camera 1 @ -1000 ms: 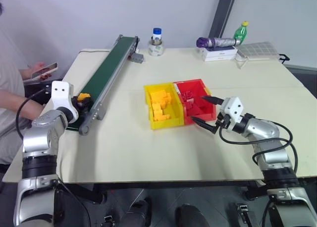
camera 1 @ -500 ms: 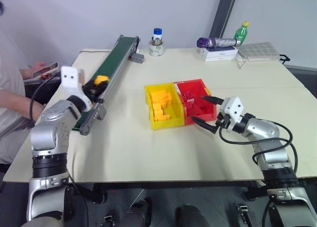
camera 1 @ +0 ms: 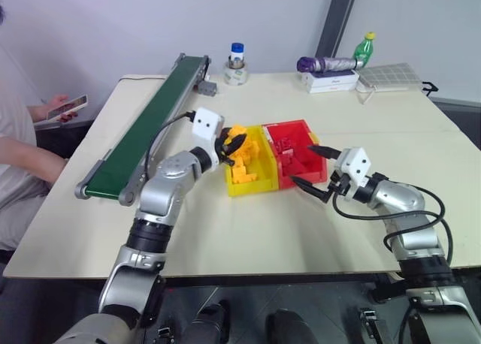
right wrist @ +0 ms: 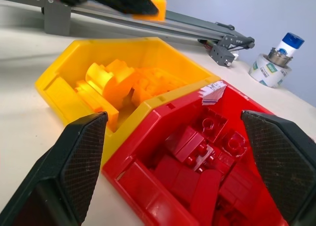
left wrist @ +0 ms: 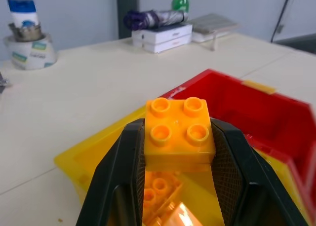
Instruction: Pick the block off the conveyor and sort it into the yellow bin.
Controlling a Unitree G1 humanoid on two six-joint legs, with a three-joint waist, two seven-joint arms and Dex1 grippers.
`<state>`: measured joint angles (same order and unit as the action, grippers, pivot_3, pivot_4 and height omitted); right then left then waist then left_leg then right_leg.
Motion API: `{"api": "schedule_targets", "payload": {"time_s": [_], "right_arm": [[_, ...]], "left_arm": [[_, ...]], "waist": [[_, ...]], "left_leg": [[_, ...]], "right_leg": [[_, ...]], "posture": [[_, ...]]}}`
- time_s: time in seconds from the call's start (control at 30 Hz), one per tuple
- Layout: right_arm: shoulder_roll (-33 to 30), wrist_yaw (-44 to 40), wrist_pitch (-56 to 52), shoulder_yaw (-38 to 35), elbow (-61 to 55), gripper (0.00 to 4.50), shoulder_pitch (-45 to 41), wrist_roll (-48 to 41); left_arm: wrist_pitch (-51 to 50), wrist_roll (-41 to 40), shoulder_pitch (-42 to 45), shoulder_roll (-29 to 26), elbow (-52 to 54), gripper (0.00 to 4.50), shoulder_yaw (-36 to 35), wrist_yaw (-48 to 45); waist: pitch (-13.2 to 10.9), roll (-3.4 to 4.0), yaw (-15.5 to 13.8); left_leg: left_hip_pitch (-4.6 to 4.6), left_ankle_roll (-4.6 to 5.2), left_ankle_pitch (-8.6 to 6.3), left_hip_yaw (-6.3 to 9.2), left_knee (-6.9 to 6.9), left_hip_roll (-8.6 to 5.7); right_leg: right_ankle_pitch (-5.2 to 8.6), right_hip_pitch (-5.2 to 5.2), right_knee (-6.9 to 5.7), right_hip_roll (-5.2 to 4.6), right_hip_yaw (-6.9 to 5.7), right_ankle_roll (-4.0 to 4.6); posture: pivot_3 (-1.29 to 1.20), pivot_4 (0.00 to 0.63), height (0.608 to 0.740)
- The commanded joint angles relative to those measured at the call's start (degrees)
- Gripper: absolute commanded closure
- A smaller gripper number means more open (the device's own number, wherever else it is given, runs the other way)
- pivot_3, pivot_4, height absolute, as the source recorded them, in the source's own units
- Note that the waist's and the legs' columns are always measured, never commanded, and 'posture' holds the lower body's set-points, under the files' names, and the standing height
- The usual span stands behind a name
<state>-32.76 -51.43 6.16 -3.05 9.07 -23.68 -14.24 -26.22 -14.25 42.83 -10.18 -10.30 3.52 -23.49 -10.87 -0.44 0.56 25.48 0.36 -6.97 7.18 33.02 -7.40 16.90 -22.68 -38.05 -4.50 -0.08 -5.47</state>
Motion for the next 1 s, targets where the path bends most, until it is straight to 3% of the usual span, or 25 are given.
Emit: {"api": "schedule_targets", "payload": {"time_s": [0.03,0.07,0.2,0.37,0.57,0.7,1.0], "right_arm": [[-0.58,1.0,-0.06,-1.47,-3.05,0.0,0.08,-0.64],[-0.6,1.16,-0.13,-1.54,-3.2,0.0,0.24,-0.67],[-0.53,1.53,-0.22,-1.41,-3.65,0.0,0.7,-0.68],[-0.61,1.62,-0.37,-1.37,-3.83,0.0,0.83,-0.82],[-1.01,0.75,-0.09,-1.44,-2.78,0.0,0.34,-1.06],[-1.32,-0.69,0.39,-1.08,-1.04,0.0,-0.89,-0.95],[-0.93,-2.01,1.52,-0.78,0.9,0.0,-1.76,-0.89]], "left_arm": [[2.8,1.22,3.24,1.62,-2.68,2.18,-0.39,1.04],[3.73,1.31,3.57,2.16,-3.16,1.9,-0.49,0.84],[4.59,0.84,3.17,2.09,-1.25,0.02,0.34,-2.53],[3.58,-0.58,-1.56,-1.67,6.13,0.02,-2.25,-4.9],[-1.63,-7.1,-11.33,-11.81,21.13,0.02,-8.78,-10.05],[-7.11,-15.48,-20.9,-20.91,32.12,0.02,-17.67,-14.71],[-4.95,-17.48,-32.79,-28.11,33.0,0.02,-27.19,-16.93]], "waist": [[0.0,-0.01,-0.02],[0.0,-0.01,-0.02],[-0.01,-0.01,0.01],[0.0,0.0,0.33],[0.0,0.01,0.29],[0.0,0.02,0.21],[0.0,0.03,-0.08]], "left_leg": [[0.0,0.0,0.0,0.0,0.0,0.0],[0.0,0.0,0.0,0.0,0.01,0.0],[0.01,-0.01,0.0,0.0,0.01,-0.01],[0.0,0.0,0.0,0.0,-0.01,0.01],[-0.01,0.05,0.03,0.02,-0.04,0.03],[0.0,-0.02,-0.02,0.02,-0.04,0.03],[-0.01,-0.03,-0.04,0.04,-0.05,0.03]], "right_leg": [[0.0,0.0,0.0,0.0,0.0,0.0],[0.0,0.0,0.0,0.0,-0.01,0.0],[0.0,0.01,0.0,0.0,-0.01,0.0],[0.0,-0.01,0.0,0.01,-0.01,-0.01],[0.01,-0.05,-0.03,0.03,0.01,0.01],[0.13,-0.04,0.0,0.02,0.02,0.24],[0.16,-0.03,0.01,-0.01,0.05,0.3]], "posture": [[0.0,0.15,0.74],[0.0,0.15,0.74],[0.0,0.15,0.74],[0.0,0.15,0.74],[0.0,0.15,0.74],[0.0,0.15,0.74],[0.0,0.15,0.74]]}}
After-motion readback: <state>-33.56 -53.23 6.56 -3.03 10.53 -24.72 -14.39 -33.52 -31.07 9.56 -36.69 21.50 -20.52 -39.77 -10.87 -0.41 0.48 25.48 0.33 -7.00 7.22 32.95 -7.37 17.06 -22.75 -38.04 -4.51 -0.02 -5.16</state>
